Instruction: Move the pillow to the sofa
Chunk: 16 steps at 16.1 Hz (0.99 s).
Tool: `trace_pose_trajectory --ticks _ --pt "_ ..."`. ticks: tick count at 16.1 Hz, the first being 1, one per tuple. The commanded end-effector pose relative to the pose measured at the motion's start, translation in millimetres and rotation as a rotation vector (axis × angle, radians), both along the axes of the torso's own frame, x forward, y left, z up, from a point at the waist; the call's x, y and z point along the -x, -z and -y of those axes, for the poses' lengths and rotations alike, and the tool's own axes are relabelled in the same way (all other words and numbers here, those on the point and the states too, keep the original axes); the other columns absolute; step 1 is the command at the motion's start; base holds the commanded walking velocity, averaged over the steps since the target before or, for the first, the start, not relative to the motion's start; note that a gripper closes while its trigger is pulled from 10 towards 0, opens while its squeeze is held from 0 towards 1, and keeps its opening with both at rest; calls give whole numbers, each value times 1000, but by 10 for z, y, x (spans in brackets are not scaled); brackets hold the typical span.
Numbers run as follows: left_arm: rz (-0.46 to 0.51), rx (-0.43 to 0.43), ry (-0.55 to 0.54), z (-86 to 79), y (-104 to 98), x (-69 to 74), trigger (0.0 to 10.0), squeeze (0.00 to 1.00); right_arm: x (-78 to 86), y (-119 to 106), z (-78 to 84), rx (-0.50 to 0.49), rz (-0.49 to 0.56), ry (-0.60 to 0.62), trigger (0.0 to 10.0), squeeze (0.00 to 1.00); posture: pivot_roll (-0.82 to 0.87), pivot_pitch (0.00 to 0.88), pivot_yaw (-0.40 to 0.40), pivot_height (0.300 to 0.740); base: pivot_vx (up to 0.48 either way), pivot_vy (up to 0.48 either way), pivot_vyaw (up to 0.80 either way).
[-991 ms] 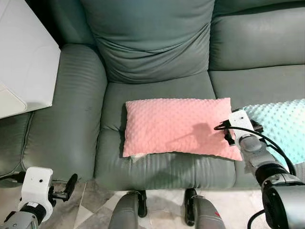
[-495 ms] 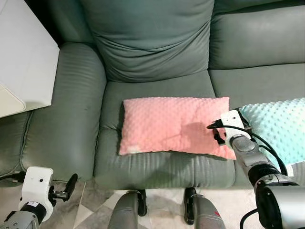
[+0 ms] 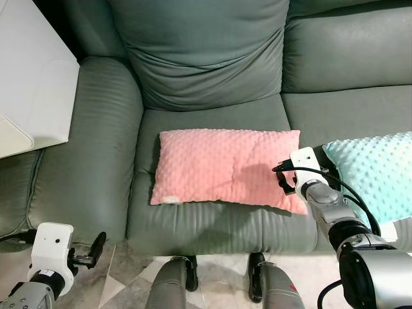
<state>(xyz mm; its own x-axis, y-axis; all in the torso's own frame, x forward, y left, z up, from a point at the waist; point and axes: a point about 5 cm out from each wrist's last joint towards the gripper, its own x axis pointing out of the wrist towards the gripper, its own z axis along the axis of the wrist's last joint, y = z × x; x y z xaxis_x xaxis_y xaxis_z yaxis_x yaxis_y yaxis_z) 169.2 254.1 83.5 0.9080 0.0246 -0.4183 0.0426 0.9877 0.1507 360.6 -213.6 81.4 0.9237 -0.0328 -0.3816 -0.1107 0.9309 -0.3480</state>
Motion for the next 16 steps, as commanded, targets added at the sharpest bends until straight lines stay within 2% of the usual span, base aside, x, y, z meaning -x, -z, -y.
trace_pose_trajectory --ticks 1,4,6,8,11,13,14,16 --pt "-37 -9 -22 -23 54 65 10000 0 69 129 -51 -14 -42 -17 10000 0 217 412 154 740 0 0 0" --pt "-35 -4 -20 -4 63 49 10000 0 86 149 -41 2 -44 -19 10000 0 211 406 149 740 0 0 0" --pt "-28 4 -24 24 110 3 10000 0 152 214 17 73 -31 -12 10000 0 194 388 138 740 0 0 0" --pt "-23 12 -22 50 180 -57 10000 0 248 311 92 50 -33 32 10000 0 163 366 126 740 0 0 0" --pt "-33 18 -20 96 364 -179 10000 0 452 513 146 26 -34 67 10000 0 95 293 104 740 0 0 0" --pt "-59 11 -32 71 534 -224 10000 0 600 647 168 13 -35 107 10000 0 67 252 94 740 0 0 0" --pt "-92 17 -77 17 696 -263 10000 0 705 747 158 6 -47 131 10000 0 33 207 81 740 0 0 0" --pt "-115 13 -114 -28 816 -319 10000 0 787 835 118 -7 -71 133 10000 0 7 164 64 740 0 0 0"
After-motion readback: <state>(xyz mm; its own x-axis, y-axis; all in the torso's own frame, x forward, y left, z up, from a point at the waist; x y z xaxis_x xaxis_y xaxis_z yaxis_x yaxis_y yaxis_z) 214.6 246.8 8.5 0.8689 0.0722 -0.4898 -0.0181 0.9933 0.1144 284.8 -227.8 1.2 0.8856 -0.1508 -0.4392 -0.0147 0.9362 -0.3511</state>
